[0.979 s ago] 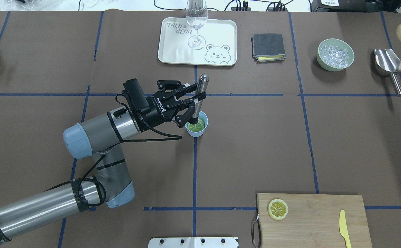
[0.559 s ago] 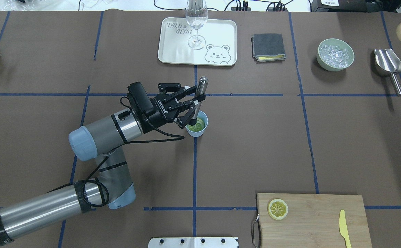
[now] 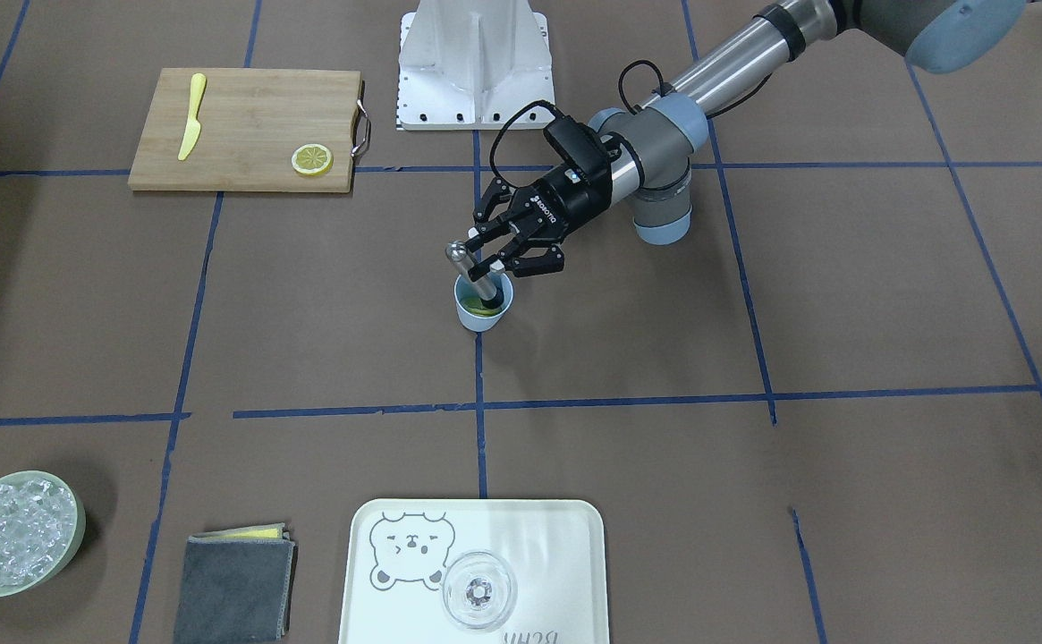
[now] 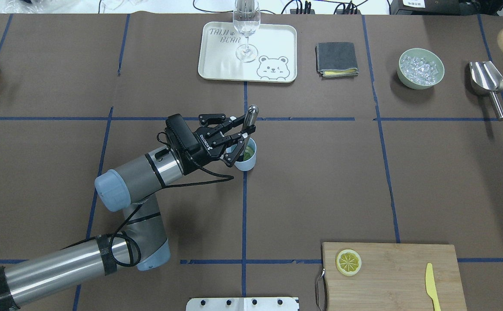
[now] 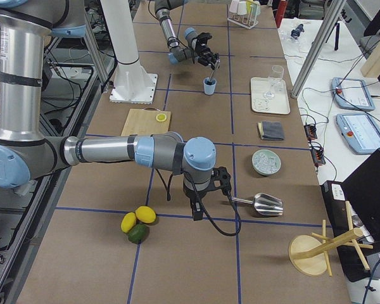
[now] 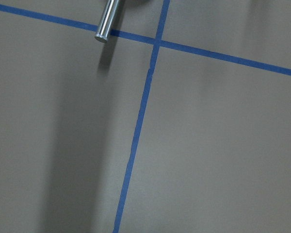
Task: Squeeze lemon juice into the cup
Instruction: 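Lift the muddler out of the cup and carry it back with the left gripper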
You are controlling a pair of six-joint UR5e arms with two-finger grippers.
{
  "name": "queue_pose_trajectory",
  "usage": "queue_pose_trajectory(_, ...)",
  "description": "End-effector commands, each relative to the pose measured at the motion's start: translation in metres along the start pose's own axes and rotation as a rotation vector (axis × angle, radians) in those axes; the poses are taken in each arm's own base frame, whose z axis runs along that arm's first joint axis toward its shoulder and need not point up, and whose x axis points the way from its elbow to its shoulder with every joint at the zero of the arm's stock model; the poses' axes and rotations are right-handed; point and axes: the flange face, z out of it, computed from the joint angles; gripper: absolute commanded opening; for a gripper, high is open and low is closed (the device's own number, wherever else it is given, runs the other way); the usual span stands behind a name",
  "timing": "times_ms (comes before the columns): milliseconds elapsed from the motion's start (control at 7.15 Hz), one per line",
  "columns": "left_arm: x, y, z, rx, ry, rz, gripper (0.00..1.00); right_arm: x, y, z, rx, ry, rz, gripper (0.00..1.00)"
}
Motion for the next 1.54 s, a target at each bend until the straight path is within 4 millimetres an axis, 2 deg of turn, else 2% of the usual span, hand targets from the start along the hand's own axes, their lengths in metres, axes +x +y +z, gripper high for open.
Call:
queue_pose_trajectory(0, 0.002, -0.004, 0.0, 0.008, 0.004, -0.007, 0.0, -0.001, -0.005, -0.002, 0.005, 0.002, -0.005, 1.0)
queue_pose_trajectory(280, 0.008, -0.02, 0.001, 0.039, 0.023, -0.078, 0.0, 0.0, -0.005, -0.002, 0.005, 0.002, -0.003, 1.0)
queue_pose_trajectory(559, 0.017, -0.055, 0.003, 0.069, 0.043, -0.198, 0.0, -0.001, -0.006, -0.002, 0.006, 0.0, -0.002, 1.0)
queue_pose_trajectory(699, 0.018, -0.086, 0.013, -0.002, 0.02, -0.189, 0.0, -0.003, -0.009, -0.005, 0.01, 0.0, 0.027, 1.0)
queue_pose_trajectory(839, 0.009, -0.116, 0.017, -0.094, 0.021, -0.18, 0.0, -0.001, -0.013, -0.004, 0.01, -0.002, 0.042, 1.0)
queue_pose_trajectory(979, -0.009, -0.139, 0.012, -0.208, 0.022, -0.228, 0.0, 0.002, -0.019, -0.003, 0.009, -0.007, 0.043, 1.0)
queue_pose_trajectory(1119, -0.032, -0.159, -0.006, -0.354, 0.001, -0.249, 0.0, 0.006, -0.017, 0.001, 0.017, -0.004, 0.033, 1.0)
queue_pose_trajectory(1258, -0.059, -0.175, -0.036, -0.501, -0.027, -0.259, 0.0, 0.022, -0.013, 0.019, 0.018, -0.004, 0.038, 1.0)
queue_pose_trajectory(1398, -0.094, -0.169, -0.074, -0.684, -0.062, -0.306, 0.0, 0.037, -0.016, 0.034, 0.017, -0.004, 0.058, 1.0)
